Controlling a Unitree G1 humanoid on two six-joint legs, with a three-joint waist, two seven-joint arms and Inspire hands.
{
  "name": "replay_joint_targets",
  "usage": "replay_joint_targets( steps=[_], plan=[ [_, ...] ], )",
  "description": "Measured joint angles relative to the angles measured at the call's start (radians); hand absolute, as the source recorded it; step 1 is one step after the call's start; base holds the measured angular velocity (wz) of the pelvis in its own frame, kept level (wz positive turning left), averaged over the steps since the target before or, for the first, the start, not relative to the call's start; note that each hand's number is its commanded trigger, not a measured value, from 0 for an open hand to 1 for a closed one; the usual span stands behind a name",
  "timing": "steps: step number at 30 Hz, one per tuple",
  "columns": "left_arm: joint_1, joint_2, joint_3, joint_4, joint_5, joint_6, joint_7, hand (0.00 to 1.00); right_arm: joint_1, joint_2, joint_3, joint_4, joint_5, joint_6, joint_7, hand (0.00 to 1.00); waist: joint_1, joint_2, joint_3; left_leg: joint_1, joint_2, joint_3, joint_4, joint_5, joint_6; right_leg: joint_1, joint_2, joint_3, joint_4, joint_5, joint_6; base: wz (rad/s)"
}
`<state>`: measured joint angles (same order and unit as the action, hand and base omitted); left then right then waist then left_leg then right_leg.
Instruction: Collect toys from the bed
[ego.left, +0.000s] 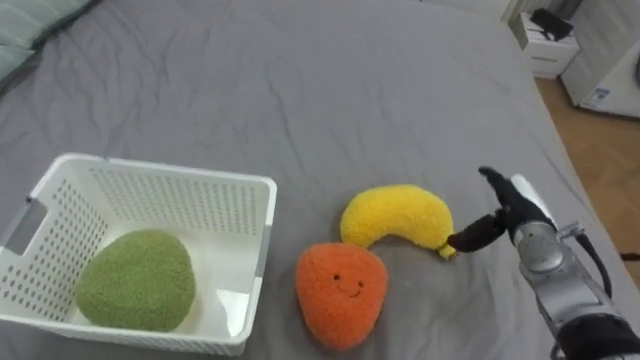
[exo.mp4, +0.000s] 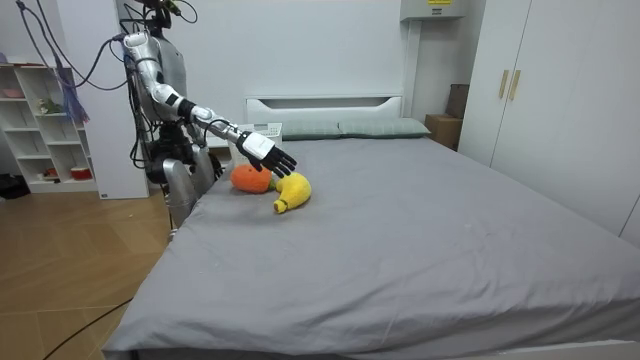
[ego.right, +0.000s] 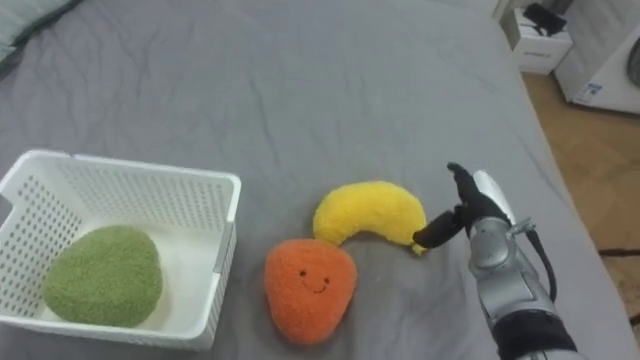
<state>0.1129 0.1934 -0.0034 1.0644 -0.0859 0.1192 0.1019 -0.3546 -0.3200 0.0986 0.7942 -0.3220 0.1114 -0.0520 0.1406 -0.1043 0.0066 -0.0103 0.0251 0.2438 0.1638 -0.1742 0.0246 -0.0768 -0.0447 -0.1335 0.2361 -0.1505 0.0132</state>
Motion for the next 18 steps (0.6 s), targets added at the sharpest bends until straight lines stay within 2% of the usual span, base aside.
replay_joint_targets(
  steps=[2,4,5,9,18],
  plan=[
    [-0.041,0.017,-0.035,0.031,-0.004,-0.01,0.001,0.0,-0.063,-0.003,0.019,0.077,0.012,-0.018,-0.005,0.0,0.001,-0.005,0.0108,-0.047,0.001,0.003,0.018,0.002,0.001,-0.046,-0.004,0.006,0.022,-0.001,-0.002,-0.05],
    [-0.055,0.024,-0.057,0.036,-0.021,-0.019,0.001,0.0,-0.108,-0.004,0.037,0.132,0.009,-0.034,-0.016,0.0,0.002,-0.007,0.0207,-0.071,0.003,0.005,0.027,0.002,0.001,-0.067,-0.005,0.004,0.022,0.001,-0.005,0.0],
    [-0.062,0.025,-0.061,0.037,-0.023,-0.027,0.001,0.0,-0.125,-0.006,0.038,0.169,0.01,-0.051,-0.026,0.0,0.001,-0.006,0.0224,-0.083,0.004,0.005,0.031,0.003,0.002,-0.08,-0.003,0.0,0.02,0.001,-0.005,0.04],
    [-0.064,0.028,-0.09,0.039,-0.042,-0.046,-0.003,0.0,-0.139,-0.006,0.038,0.216,0.014,-0.069,-0.035,0.0,0.011,-0.004,0.025,-0.097,0.007,0.001,0.024,0.003,0.001,-0.094,0.001,-0.005,0.018,0.002,-0.007,0.03],
    [-0.068,0.03,-0.098,0.039,-0.063,-0.054,-0.005,0.0,-0.178,-0.009,0.038,0.261,0.013,-0.071,-0.047,0.0,0.013,-0.003,0.0248,-0.141,0.007,0.003,0.026,0.005,-0.002,-0.136,0.002,0.003,0.018,0.003,-0.008,-0.03]
  ],
)
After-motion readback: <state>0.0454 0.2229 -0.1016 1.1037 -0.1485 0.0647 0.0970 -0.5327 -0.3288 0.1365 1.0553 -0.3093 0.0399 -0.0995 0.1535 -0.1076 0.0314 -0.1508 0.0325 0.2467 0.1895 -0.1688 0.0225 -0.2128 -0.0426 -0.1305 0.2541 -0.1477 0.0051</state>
